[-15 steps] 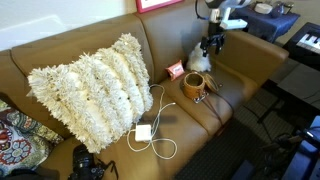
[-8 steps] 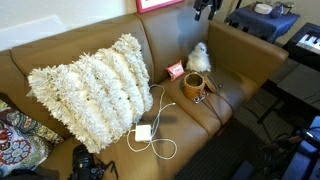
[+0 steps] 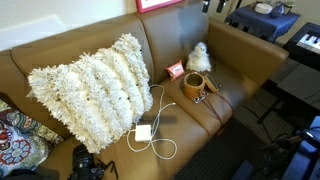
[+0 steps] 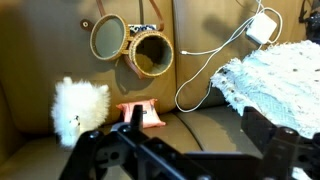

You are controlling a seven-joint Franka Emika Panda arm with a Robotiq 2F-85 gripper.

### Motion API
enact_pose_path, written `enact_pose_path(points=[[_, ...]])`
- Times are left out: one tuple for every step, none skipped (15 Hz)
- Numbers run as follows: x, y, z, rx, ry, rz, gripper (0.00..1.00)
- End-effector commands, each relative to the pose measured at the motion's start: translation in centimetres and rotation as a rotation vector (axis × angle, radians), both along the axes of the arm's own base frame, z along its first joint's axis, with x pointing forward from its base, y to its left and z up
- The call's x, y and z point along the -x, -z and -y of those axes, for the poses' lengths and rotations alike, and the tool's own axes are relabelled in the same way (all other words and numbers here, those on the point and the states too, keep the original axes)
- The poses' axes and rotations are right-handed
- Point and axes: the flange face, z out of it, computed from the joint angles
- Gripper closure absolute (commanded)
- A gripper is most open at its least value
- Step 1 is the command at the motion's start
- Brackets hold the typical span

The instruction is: Pick up the brown object from the couch and slightly move it to the right.

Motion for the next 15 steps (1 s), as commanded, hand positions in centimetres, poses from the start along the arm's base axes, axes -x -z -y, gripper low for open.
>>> enact_pose_path(points=[[3.0, 2.0, -0.2, 0.000, 0.021, -0.088, 0.00], [3.6, 3.0, -0.1, 0.000, 0.027, -0.107, 0.00], [4.1, 3.9, 0.0, -0.001, 0.035, -0.124, 0.00], [4.7, 5.0, 0.2, -0.002, 0.044, -0.144, 0.00], [5.2, 6.1, 0.4, -0.007, 0.051, -0.161, 0.00], [5.7, 7.5, 0.7, -0.006, 0.062, -0.179, 0.00], [6.2, 8.8, 0.9, -0.012, 0.071, -0.197, 0.00], [6.7, 10.2, 1.2, -0.011, 0.078, -0.210, 0.00], [7.2, 11.5, 1.5, -0.009, 0.085, -0.226, 0.00], [7.7, 12.6, 1.6, -0.009, 0.090, -0.241, 0.00], [8.2, 13.8, 1.7, -0.008, 0.095, -0.254, 0.00], [8.6, 14.8, 1.8, -0.008, 0.099, -0.264, 0.00], [9.0, 15.7, 1.9, -0.012, 0.102, -0.276, 0.00], [9.3, 16.6, 1.9, -0.010, 0.104, -0.286, 0.00], [9.5, 17.6, 1.9, -0.009, 0.105, -0.293, 0.00]])
